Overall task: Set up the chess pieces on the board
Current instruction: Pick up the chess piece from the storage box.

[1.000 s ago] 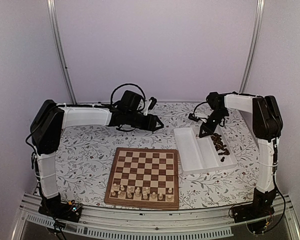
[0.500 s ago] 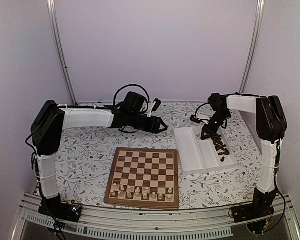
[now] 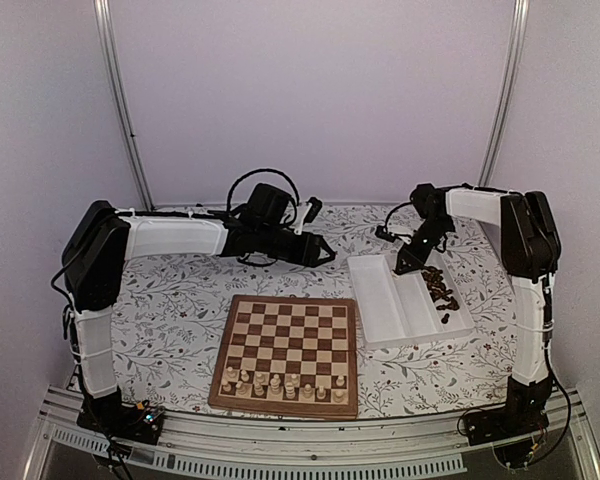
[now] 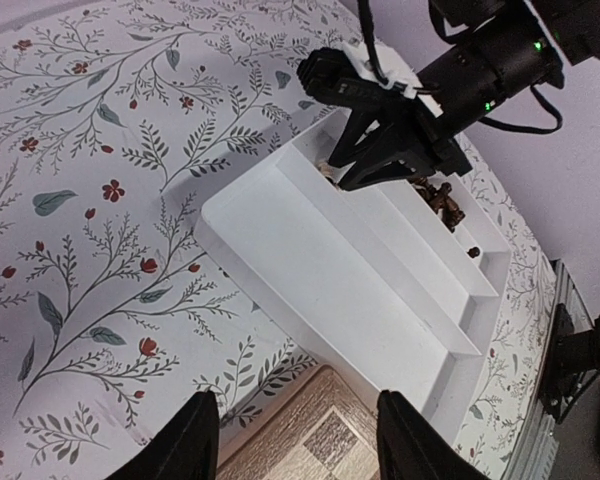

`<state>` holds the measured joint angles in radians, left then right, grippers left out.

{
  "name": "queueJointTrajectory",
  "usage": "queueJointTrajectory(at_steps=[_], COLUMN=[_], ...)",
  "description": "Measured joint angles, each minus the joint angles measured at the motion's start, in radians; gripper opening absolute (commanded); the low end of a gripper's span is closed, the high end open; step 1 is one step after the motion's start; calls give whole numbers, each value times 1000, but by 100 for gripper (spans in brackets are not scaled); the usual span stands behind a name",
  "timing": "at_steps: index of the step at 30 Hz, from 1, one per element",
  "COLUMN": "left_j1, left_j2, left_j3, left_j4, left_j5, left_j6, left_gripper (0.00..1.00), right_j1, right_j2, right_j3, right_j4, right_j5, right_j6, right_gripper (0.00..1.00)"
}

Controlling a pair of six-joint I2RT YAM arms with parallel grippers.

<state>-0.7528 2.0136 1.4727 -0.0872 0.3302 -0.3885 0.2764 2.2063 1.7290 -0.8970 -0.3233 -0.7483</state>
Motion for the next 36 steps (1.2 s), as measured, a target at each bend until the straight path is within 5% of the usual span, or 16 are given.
queueJointTrajectory(at_steps=[8, 17, 36], left_j1=[0, -3, -34], left_j2=[0, 0, 0], left_j3=[0, 0, 0], left_j4=[0, 0, 5], left_j5=[1, 2, 4], left_j6=[0, -1, -1], left_gripper=[56, 56, 56], right_j1=[18, 19, -44], right_j2=[35, 13, -236], right_j3=[-3, -58, -196], right_j4=[3, 77, 0], right_j5=[0, 0, -171], right_j6=[13, 22, 31], right_gripper=[28, 11, 4])
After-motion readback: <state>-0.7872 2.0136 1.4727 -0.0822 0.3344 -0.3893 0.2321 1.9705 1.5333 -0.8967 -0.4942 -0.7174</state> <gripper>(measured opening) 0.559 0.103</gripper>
